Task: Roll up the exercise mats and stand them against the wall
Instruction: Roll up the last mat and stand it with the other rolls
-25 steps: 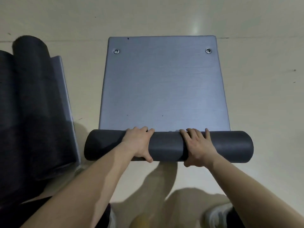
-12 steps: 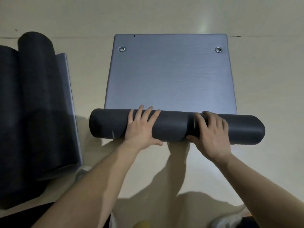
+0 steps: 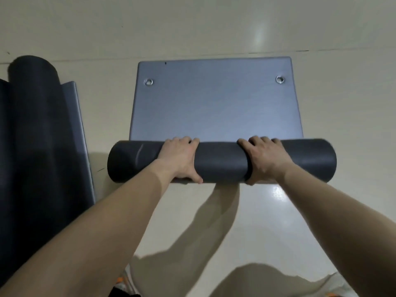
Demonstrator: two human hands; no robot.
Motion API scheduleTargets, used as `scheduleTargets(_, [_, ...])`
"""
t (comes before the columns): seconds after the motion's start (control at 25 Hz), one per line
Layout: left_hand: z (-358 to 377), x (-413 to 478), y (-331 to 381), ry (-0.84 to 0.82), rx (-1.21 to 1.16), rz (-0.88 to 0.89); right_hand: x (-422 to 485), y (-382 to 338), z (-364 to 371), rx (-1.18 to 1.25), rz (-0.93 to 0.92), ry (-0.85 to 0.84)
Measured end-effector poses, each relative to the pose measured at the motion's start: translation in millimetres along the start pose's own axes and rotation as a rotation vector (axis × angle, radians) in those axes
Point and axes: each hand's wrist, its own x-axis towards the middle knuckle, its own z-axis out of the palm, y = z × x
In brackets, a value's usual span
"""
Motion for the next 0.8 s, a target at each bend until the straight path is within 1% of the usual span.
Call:
scheduleTargets(0.12, [33, -60, 21, -0.173, -0.01, 0.049, -60, -24, 20, 0.087, -0.018, -0.132])
scheduleTargets(0.2, [48, -83, 31, -0.243, -0.05, 0.06, -100, -44, 40, 0.127, 0.016, -0.13])
scheduleTargets(0.28, [43, -88, 28, -0.311, -0.217, 0.019, -135, -66, 60, 0.108, 0.054, -0.089])
scheduleTargets(0.32, [41, -91, 24, -0.319, -0.32, -0.008, -142, -71, 66, 0.096, 0.05, -0.085])
scheduleTargets(0.36, [42, -96, 22, -0.26, -0.409, -0.03, -141, -72, 65, 0.095, 0.034, -0.087])
scheduleTargets(0.4, [49, -104, 21, -0.109, -0.45, -0.046, -131, -67, 59, 0.119, 0.023, -0.086])
scheduleTargets(0.44, [58, -116, 23, 0.092, -0.427, -0.077, -116, -58, 50, 0.162, 0.017, -0.082])
scheduleTargets(0.48, [69, -129, 29, 0.238, -0.34, -0.106, -100, -48, 38, 0.191, 0.013, -0.101])
scheduleTargets(0.52, [77, -141, 35, 0.268, -0.236, -0.118, -88, -41, 28, 0.184, 0.006, -0.096])
scheduleTargets(0.56, [85, -144, 41, 0.21, -0.15, -0.124, -83, -37, 20, 0.163, 0.0, -0.056])
scheduleTargets(0.6, [88, -136, 41, 0.155, -0.092, -0.128, -84, -36, 20, 0.152, -0.013, 0.043])
scheduleTargets(0.68, [76, -104, 30, 0.176, -0.069, -0.123, -103, -44, 41, 0.115, -0.025, 0.266])
scheduleTargets(0.72, [64, -88, 19, 0.191, -0.088, -0.106, -110, -50, 54, 0.086, 0.003, 0.307])
scheduleTargets(0.8, [46, -63, 2, 0.229, -0.163, -0.034, -90, -45, 61, 0.012, 0.092, 0.247])
